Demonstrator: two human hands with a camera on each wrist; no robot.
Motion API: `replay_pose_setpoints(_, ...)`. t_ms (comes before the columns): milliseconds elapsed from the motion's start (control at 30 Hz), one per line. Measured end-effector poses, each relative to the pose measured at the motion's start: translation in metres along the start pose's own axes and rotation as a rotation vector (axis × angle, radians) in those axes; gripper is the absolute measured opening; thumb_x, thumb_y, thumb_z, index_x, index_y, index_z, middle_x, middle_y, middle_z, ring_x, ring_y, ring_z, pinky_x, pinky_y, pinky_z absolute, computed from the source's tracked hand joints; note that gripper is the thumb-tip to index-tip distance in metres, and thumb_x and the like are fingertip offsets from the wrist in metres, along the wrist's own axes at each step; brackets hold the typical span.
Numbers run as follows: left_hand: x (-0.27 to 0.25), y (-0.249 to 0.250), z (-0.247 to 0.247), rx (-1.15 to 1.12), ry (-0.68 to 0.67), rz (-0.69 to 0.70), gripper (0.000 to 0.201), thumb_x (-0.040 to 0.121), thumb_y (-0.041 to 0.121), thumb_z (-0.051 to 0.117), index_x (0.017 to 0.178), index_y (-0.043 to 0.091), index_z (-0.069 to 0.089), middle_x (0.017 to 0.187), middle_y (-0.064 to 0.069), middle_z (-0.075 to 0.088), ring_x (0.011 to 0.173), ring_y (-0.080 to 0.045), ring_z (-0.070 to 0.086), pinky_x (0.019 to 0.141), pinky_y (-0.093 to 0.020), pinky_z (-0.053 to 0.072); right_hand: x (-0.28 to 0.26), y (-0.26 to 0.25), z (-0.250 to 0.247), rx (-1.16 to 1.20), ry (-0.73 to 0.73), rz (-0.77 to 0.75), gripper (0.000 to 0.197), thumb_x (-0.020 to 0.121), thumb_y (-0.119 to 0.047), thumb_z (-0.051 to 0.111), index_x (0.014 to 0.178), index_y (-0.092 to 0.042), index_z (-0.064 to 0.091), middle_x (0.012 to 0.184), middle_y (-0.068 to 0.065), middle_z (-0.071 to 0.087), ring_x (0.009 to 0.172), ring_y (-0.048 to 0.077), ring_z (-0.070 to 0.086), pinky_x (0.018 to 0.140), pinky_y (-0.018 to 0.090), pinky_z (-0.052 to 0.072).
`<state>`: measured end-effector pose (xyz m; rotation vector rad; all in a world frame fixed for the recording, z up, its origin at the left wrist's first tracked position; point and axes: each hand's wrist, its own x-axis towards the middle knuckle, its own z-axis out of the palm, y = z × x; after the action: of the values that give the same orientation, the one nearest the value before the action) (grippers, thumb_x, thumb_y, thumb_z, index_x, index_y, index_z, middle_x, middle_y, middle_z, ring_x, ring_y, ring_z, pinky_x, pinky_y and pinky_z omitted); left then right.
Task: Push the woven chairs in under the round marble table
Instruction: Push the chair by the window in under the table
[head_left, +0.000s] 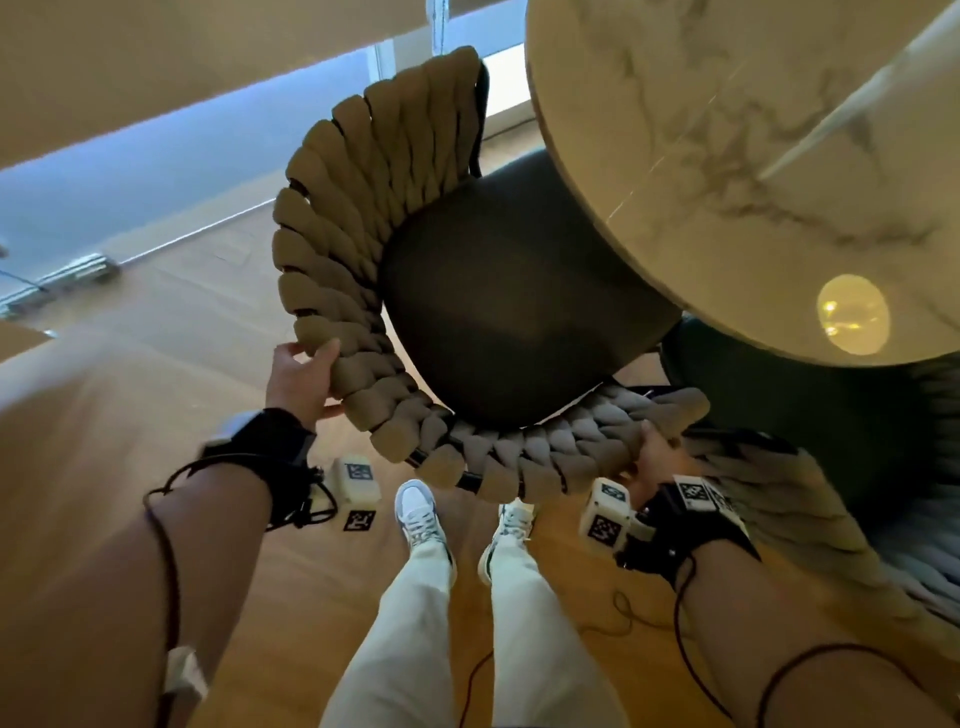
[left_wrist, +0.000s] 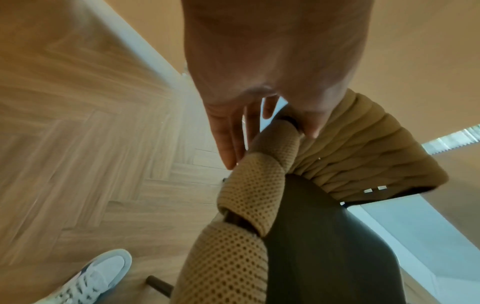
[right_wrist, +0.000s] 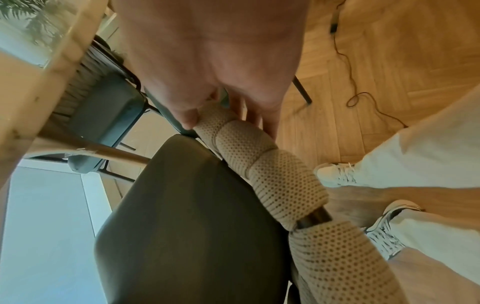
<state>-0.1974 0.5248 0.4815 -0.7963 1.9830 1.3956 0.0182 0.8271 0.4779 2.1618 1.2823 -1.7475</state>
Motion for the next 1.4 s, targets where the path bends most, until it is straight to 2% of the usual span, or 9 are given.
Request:
replay_pose_setpoints(133,0.017,0.006,0.011,0.174,0.079,0.039,0.071,0.086,0.046,0.066,0.14,0.013,0.035,0.138,-0.018,0.053,0.119,-0.043,0.057,0.094,-0.058,0.054,0.023,0.007,-0.009,-0.037,0.03,-0.072,0.043,0.088,-0.041,0.057,0.13,-0.031,0.053,0.115,0.005,0.062,0.09,0.029,0.066,0.078,0.05,0.058)
replay_pose_setpoints(233,0.023,0.006,0.014,0.272,0.138,0.063,0.068,0.089,0.042,0.063,0.142,0.01,0.035,0.142,-0.023,0.05,0.123,-0.044,0.054,0.101,-0.058,0.049,0.008,0.002,-0.005,-0.034,0.073,-0.134,0.029,0.084,-0.043,0.059,0.113,-0.043,0.059,0.115,0.008,0.067,0.094,0.031,0.067,0.077,0.054,0.059)
replay_pose_setpoints(367,0.032,0.014,0.011,0.329,0.192,0.086,0.065,0.092,0.036,0.061,0.143,0.006,0.036,0.144,-0.026,0.048,0.126,-0.046,0.052,0.099,-0.05,0.048,-0.007,-0.001,0.01,0.131,0.039,-0.137,0.031,0.097,-0.024,0.054,0.128,-0.022,0.051,0.108,0.008,0.063,0.092,0.029,0.064,0.084,0.051,0.056)
replay_pose_setpoints(600,0.059,0.041,-0.004,0.386,0.217,0.106,0.07,0.086,0.042,0.061,0.143,0.007,0.039,0.142,-0.025,0.05,0.126,-0.046,0.051,0.105,-0.055,0.045,-0.004,0.005,0.03,0.074,-0.001,-0.091,0.019,0.089,-0.036,0.058,0.108,-0.039,0.061,0.109,0.003,0.071,0.094,0.028,0.07,0.082,0.057,0.058)
replay_pose_setpoints(733,0.066,0.054,-0.003,0.412,0.221,0.13,0.068,0.087,0.039,0.061,0.142,0.005,0.04,0.142,-0.026,0.051,0.127,-0.046,0.051,0.106,-0.053,0.044,-0.003,0.001,0.042,0.14,-0.002,-0.088,0.04,0.091,-0.032,0.061,0.129,-0.032,0.051,0.125,0.006,0.065,0.11,0.033,0.065,0.088,0.062,0.054)
replay_pose_setpoints(866,0.07,0.061,-0.002,0.427,0.214,0.14,0.069,0.084,0.039,0.061,0.14,0.004,0.042,0.14,-0.026,0.053,0.124,-0.045,0.053,0.105,-0.053,0.045,0.0,0.0,0.047,0.229,-0.014,-0.083,0.045,0.096,-0.023,0.057,0.139,-0.026,0.044,0.124,0.007,0.062,0.109,0.031,0.063,0.092,0.063,0.052)
replay_pose_setpoints(1100,0.075,0.06,-0.001,0.479,0.225,0.113,0.069,0.086,0.042,0.058,0.142,0.007,0.037,0.141,-0.026,0.05,0.125,-0.046,0.051,0.105,-0.057,0.045,0.009,0.007,0.051,0.159,0.041,-0.05,0.046,0.087,-0.037,0.061,0.13,-0.038,0.045,0.129,0.007,0.063,0.114,0.036,0.063,0.091,0.063,0.052)
replay_pose_setpoints(1300,0.075,0.054,-0.001,0.49,0.225,0.117,0.065,0.089,0.038,0.057,0.143,0.006,0.037,0.14,-0.025,0.051,0.123,-0.046,0.052,0.102,-0.056,0.047,0.01,0.007,0.051,0.212,0.076,-0.077,0.045,0.089,-0.031,0.062,0.132,-0.032,0.048,0.128,0.006,0.063,0.117,0.034,0.061,0.098,0.061,0.048)
replay_pose_setpoints(1400,0.071,0.051,0.0,0.476,0.215,0.115,0.064,0.09,0.037,0.057,0.142,0.006,0.038,0.139,-0.025,0.051,0.123,-0.045,0.052,0.101,-0.055,0.047,0.02,0.013,0.049,0.128,0.117,-0.084,0.045,0.077,-0.048,0.064,0.12,-0.045,0.051,0.123,0.0,0.065,0.114,0.031,0.063,0.098,0.06,0.049)
